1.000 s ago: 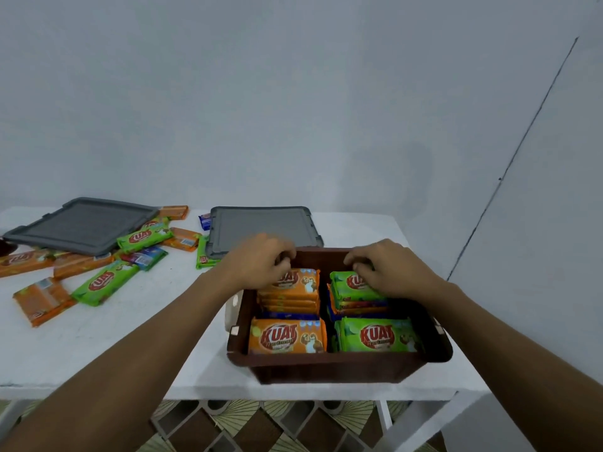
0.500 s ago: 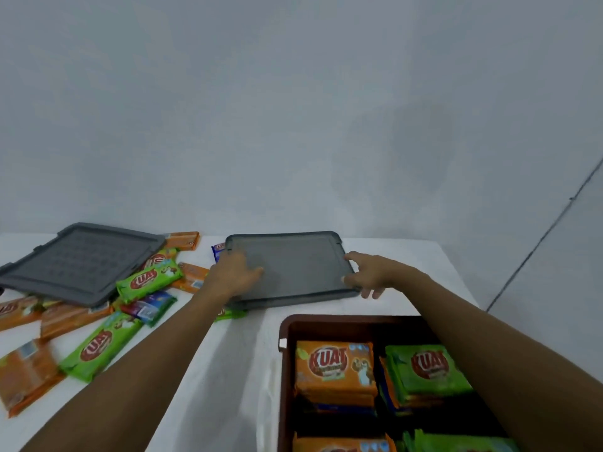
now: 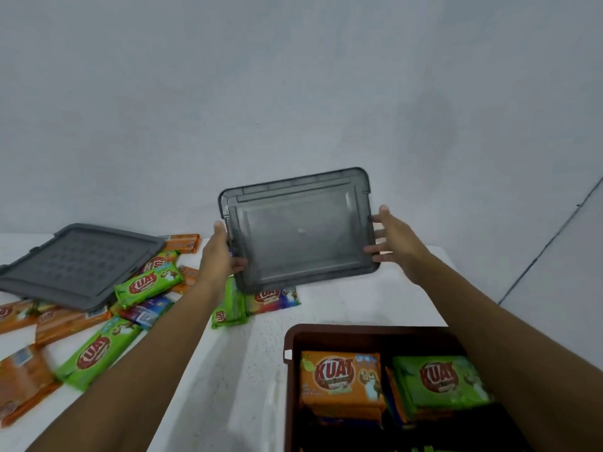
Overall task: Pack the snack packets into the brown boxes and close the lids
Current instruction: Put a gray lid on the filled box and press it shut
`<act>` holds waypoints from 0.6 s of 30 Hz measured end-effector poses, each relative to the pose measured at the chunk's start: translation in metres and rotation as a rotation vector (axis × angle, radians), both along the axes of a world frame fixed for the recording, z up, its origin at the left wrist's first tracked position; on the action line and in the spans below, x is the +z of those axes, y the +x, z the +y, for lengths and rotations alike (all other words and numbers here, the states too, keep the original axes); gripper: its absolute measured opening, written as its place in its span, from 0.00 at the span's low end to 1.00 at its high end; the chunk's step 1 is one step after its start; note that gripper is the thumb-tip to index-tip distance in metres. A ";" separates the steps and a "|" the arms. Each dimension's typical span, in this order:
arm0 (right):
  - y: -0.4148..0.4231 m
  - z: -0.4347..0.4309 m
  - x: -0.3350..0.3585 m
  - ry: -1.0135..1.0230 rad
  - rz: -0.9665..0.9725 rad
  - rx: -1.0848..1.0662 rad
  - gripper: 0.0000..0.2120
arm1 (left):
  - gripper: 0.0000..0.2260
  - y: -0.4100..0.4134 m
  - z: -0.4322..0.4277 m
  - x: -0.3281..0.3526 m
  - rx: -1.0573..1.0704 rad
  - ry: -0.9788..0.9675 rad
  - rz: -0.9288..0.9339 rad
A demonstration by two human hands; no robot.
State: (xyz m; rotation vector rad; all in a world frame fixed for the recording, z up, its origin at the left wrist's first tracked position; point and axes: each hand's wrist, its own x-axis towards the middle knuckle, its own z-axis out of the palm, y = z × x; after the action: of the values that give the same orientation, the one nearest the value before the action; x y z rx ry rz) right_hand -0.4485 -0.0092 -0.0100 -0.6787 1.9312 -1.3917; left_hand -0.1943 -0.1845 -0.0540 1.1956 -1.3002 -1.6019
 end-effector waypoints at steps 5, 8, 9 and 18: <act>0.001 0.069 0.013 -0.245 -0.283 -0.202 0.29 | 0.24 0.014 0.040 0.018 -0.091 0.125 0.293; 0.008 0.115 0.021 -0.286 -0.265 -0.221 0.17 | 0.07 0.020 0.078 0.034 -0.172 0.030 0.360; 0.010 0.126 0.022 -0.261 -0.193 -0.207 0.11 | 0.06 0.021 0.091 0.039 -0.183 -0.019 0.350; 0.046 0.239 -0.010 -0.018 0.349 -0.215 0.21 | 0.21 0.050 0.191 0.018 -0.367 -0.275 0.001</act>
State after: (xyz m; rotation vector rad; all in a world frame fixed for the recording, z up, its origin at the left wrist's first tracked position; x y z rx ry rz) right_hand -0.4023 0.2302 -0.0200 -0.7827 2.3248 -1.4981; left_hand -0.1438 0.0062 -0.0363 0.8215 -1.7516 -1.6014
